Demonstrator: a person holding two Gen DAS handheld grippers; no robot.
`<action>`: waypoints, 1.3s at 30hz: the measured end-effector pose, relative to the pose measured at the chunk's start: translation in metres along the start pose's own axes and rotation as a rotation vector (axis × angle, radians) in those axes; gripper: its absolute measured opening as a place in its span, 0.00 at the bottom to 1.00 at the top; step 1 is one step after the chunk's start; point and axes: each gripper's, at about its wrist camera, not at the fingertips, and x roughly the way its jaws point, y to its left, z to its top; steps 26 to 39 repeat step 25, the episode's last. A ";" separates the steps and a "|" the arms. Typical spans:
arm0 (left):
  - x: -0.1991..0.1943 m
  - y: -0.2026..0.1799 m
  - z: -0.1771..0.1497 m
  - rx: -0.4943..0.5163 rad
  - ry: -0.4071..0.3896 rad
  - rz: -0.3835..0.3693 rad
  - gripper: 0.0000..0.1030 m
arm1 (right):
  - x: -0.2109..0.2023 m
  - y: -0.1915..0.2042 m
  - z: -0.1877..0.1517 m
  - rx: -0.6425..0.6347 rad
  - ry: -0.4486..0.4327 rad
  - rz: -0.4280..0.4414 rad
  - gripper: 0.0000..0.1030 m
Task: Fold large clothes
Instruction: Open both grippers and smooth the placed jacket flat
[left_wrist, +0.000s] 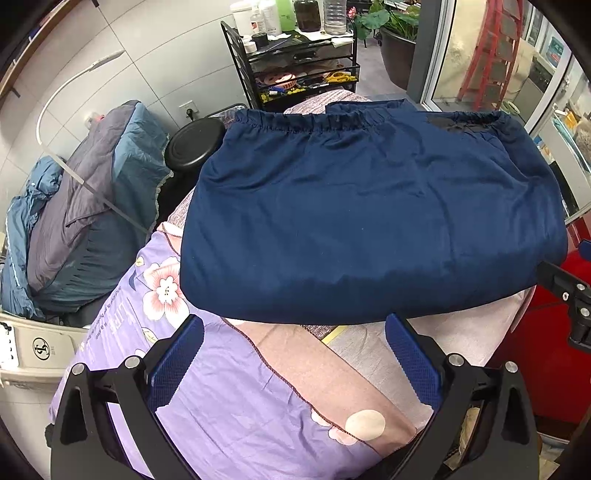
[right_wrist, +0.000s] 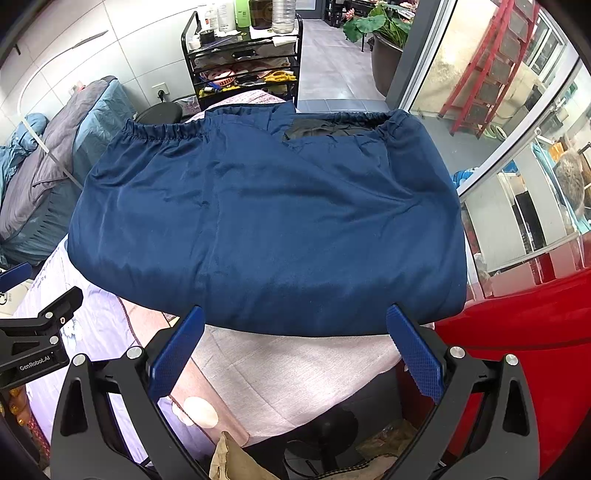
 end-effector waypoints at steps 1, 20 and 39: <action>-0.002 0.000 0.000 -0.002 -0.012 -0.003 0.94 | 0.000 0.000 0.000 -0.002 -0.001 0.000 0.95; -0.002 -0.003 -0.002 0.007 -0.011 0.008 0.94 | 0.001 0.001 -0.002 -0.004 0.000 -0.003 0.95; -0.003 -0.002 -0.002 0.003 -0.009 0.010 0.94 | 0.003 0.002 -0.002 -0.009 0.000 0.000 0.95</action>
